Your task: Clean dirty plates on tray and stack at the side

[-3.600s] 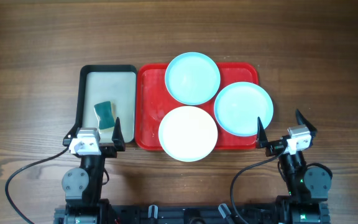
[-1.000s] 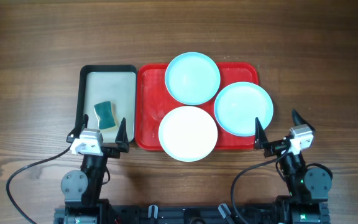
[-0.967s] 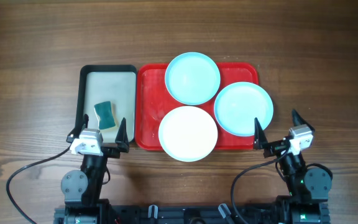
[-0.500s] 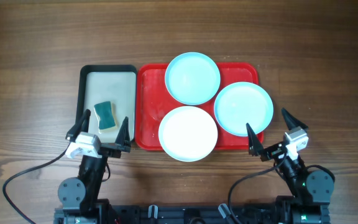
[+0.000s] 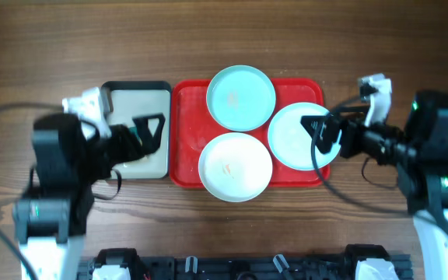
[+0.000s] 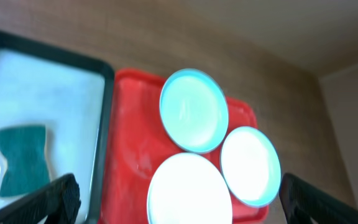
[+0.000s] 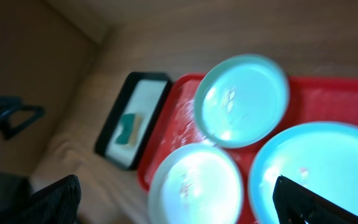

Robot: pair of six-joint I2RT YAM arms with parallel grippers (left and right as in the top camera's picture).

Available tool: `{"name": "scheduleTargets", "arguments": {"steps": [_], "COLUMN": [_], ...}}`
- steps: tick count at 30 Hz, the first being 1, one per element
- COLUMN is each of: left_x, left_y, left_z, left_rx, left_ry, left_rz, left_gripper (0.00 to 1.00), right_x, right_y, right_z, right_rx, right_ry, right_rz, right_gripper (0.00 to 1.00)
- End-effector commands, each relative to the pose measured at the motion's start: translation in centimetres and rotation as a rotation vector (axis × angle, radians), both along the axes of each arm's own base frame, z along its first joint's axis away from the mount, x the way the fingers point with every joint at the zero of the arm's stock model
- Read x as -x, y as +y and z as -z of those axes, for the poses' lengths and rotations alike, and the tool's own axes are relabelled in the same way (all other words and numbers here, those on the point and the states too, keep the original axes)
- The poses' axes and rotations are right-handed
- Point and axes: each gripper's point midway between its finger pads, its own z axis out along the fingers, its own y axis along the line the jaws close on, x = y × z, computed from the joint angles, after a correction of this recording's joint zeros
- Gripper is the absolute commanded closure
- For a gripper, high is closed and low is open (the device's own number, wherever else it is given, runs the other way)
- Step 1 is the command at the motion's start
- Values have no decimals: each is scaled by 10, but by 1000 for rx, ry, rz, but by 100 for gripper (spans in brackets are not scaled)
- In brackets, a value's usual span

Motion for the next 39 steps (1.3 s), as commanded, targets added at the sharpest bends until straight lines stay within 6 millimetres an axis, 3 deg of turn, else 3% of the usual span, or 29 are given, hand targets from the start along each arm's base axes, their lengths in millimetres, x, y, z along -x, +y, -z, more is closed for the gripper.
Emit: {"name": "scheduleTargets", "arguments": {"steps": [1, 3, 6, 8, 11, 13, 15, 18, 21, 23, 24, 27, 32, 36, 39], "left_x": [-11, -7, 4, 10, 11, 11, 11, 9, 9, 8, 8, 8, 8, 12, 11], "left_y": [-5, -5, -5, -5, -5, -4, -3, -3, -3, -3, -3, -3, -3, 16, 30], "left_z": [16, 30, 35, 34, 34, 35, 35, 34, 34, 33, 33, 33, 33, 52, 76], "left_rx": [1, -30, -28, -28, -29, -35, -40, -40, -40, -40, -41, -40, -40, -125, -147], "left_ry": [133, 183, 230, 233, 235, 239, 239, 230, 230, 224, 223, 224, 225, 308, 430], "left_rz": [41, 75, 75, 75, 74, 69, 65, 64, 64, 64, 64, 65, 64, -12, -118], "left_gripper": [0, 0, 0, 0, 0, 0, 0, 0, 0, 0, 0, 0, 0, 1, 6], "right_x": [4, 10, 31, 40, 58, 61, 61, 44, 44, 40, 39, 29, -21, -25, -17], "right_y": [25, 32, 21, 18, 47, 52, 61, 42, 61, 65, 77, 83, 76, 73, 98], "right_z": [-1, 17, 78, 104, 123, 140, 165, 210, 239, 259, 264, 260, 243, 244, 236], "right_rx": [-179, -163, 171, 254, 223, 285, 331, 471, 457, 469, 428, 393, 413, 374, 199], "right_ry": [123, 218, 412, 527, 615, 599, 608, 673, 729, 752, 745, 707, 538, 581, 701], "right_rz": [-135, -151, 9, 147, 52, -3, -37, 122, 1, -19, -88, -82, 96, 203, 207], "right_gripper": [0, 0, 0, 0, 0, 19, 31, 43, 53, 68, 74, 94, 96, 96, 96]}}
